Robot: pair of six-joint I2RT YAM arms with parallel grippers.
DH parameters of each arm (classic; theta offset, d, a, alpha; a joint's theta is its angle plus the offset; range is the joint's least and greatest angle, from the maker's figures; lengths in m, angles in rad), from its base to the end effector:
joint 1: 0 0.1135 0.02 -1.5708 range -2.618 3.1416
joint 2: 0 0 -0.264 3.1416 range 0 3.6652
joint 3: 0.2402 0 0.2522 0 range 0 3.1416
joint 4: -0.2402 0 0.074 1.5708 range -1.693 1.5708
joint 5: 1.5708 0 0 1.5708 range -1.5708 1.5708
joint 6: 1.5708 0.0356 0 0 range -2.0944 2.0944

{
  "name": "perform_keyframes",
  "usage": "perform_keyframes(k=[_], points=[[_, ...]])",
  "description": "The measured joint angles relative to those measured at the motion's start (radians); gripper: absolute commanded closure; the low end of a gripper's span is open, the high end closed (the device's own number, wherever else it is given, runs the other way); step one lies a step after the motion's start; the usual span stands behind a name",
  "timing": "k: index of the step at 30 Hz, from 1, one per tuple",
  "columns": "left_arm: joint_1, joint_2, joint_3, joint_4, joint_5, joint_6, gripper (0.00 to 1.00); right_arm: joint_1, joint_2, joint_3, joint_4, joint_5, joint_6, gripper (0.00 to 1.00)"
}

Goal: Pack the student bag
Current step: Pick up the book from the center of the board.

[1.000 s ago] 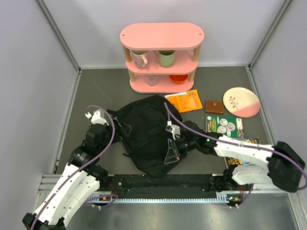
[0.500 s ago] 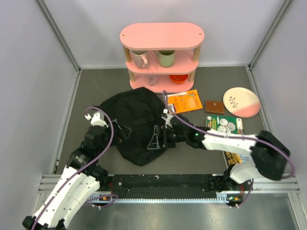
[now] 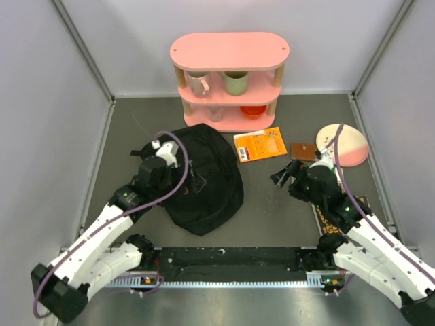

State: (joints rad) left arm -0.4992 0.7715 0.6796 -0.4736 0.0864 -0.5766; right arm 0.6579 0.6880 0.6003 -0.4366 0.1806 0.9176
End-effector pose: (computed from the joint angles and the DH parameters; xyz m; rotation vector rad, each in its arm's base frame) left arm 0.1501 -0.0853 0.2762 -0.0332 2.2214 -0.7080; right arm 0.1303 0.0926 0.2649 0.3945 2.1428 0.7507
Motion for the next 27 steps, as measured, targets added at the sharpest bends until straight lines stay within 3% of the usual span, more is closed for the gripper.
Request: perform_keyframes(k=[3,9,19,27], points=[[-0.113,0.117,0.076,0.029,-0.012,0.026,0.01,-0.111,-0.019,-0.004,-0.079,0.018,-0.008,0.04],[-0.284,0.392,0.244,0.143,0.002,0.042,0.01,-0.465,0.058,0.033,-0.193,-0.011,-0.100,0.01],[-0.314,0.811,0.466,0.349,0.098,-0.008,0.01,-0.811,0.215,0.117,-0.188,0.064,-0.144,0.01],[-0.327,1.089,0.658,0.432,0.139,-0.050,0.01,-1.027,0.338,0.073,-0.004,-0.011,-0.245,0.01]])
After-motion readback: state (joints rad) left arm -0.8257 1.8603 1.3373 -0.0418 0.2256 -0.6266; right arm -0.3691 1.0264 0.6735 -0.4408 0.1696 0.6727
